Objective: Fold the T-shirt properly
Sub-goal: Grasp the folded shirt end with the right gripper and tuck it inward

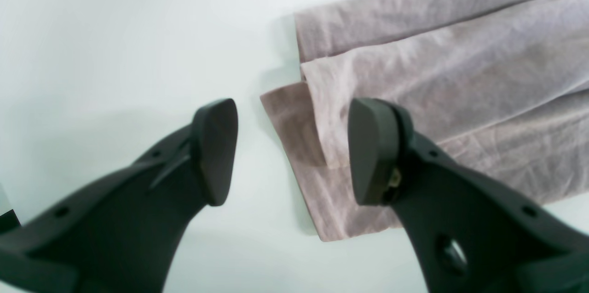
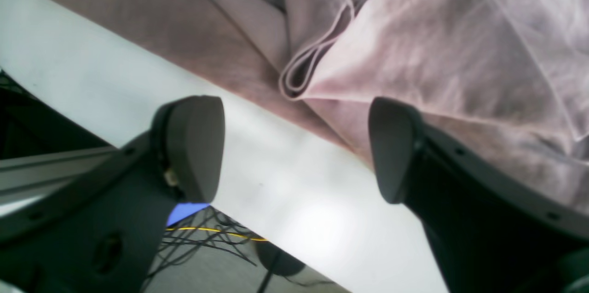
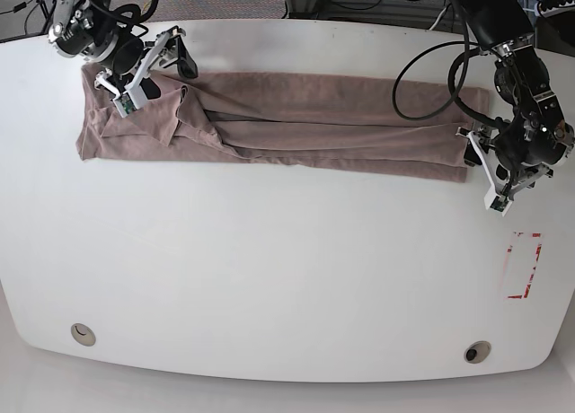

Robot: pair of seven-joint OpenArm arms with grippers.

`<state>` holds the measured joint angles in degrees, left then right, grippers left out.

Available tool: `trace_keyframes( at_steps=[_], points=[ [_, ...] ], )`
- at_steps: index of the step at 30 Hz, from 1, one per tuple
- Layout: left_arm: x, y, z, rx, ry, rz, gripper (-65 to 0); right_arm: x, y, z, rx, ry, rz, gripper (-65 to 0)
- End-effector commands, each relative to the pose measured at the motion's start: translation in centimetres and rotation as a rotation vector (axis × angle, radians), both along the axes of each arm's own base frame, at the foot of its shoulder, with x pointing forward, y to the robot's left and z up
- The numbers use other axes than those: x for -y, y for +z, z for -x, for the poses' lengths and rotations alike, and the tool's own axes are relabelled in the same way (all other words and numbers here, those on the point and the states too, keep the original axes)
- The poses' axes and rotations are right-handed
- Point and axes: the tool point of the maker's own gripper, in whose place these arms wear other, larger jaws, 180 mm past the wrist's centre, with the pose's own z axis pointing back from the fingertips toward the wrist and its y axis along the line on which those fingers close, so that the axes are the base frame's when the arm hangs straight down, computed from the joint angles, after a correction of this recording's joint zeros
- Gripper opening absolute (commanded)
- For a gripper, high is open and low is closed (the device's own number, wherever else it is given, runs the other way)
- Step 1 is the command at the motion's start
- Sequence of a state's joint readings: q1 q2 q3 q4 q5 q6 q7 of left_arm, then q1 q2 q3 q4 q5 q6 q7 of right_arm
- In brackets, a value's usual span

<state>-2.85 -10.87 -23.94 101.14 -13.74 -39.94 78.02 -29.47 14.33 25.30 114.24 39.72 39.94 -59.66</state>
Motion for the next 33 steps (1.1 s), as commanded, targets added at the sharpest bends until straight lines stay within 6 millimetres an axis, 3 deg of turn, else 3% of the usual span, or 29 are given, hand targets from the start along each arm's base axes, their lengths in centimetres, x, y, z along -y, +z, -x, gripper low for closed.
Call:
trace_keyframes(
  at_steps=[1,8,13,26,33],
  points=[
    [-0.3,1.1,-0.8,0.04,-0.005,-0.012,-29.2,-0.6,1.9,-1.3,0.075,0.003,-0.06,-21.1],
    [-0.3,1.1,-0.8,0.04,-0.005,-0.01,-29.2,-0.4,1.9,-3.1,0.102,-0.008,-0.052,-26.2],
    [-0.3,1.1,-0.8,0.04,-0.005,-0.01,-29.2,-0.3,1.7,-4.0,0.108,-0.022,-0.066,-26.3],
    [-0.5,1.1,-0.8,0.04,-0.005,-0.015,-29.2,-0.3,-0.6,-4.6,0.053,-0.076,-0.125,-26.3],
    [-0.5,1.1,-0.8,0.04,-0.005,-0.015,-29.2,-4.2,-0.3,-4.1,0.048,0.048,-0.155,-26.3]
  ],
)
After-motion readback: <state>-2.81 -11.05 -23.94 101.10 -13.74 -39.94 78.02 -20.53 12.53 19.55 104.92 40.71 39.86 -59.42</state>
